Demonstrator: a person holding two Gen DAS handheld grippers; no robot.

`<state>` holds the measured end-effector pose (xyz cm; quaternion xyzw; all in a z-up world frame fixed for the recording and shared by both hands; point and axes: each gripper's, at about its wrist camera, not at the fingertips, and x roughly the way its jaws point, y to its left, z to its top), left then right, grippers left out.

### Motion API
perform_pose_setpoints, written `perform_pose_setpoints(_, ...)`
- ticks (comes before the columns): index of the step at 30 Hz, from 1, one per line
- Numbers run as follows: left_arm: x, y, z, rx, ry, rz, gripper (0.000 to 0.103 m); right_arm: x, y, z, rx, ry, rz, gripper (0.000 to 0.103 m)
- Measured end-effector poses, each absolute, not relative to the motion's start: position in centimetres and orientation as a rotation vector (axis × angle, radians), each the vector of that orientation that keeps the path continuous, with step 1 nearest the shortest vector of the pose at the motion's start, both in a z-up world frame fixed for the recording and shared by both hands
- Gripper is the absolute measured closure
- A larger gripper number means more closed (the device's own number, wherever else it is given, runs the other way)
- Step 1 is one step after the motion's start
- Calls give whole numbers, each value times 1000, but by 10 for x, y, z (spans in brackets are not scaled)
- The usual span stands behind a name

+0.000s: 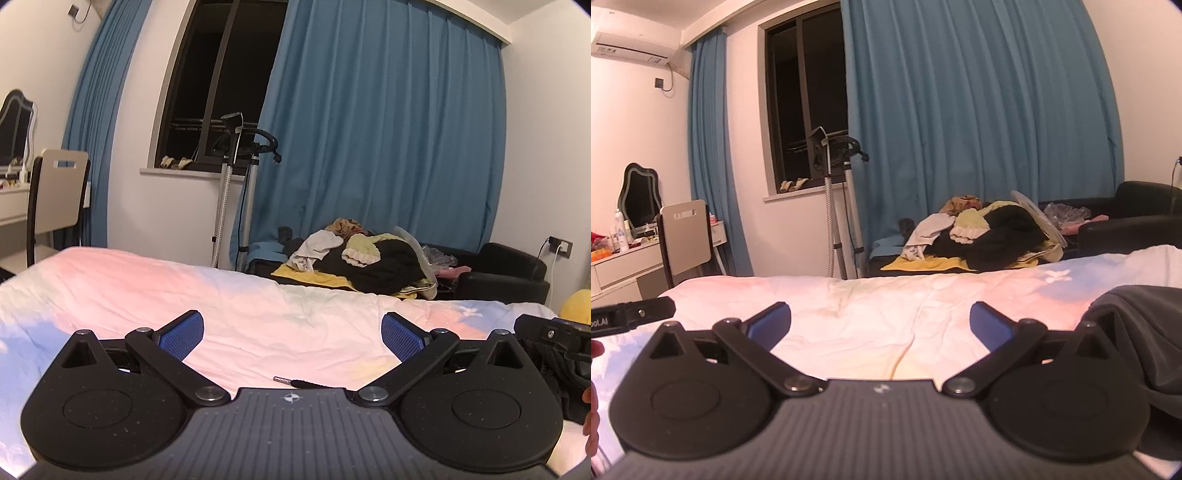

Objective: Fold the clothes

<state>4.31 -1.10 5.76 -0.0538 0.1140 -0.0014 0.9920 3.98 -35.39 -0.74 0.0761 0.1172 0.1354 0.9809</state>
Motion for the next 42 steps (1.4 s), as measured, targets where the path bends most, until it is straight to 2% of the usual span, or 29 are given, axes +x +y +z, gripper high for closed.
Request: perform_pose_setpoints(42, 36, -21, 53, -77, 233, -25, 0, 40, -355, -7, 142, 243, 236, 0)
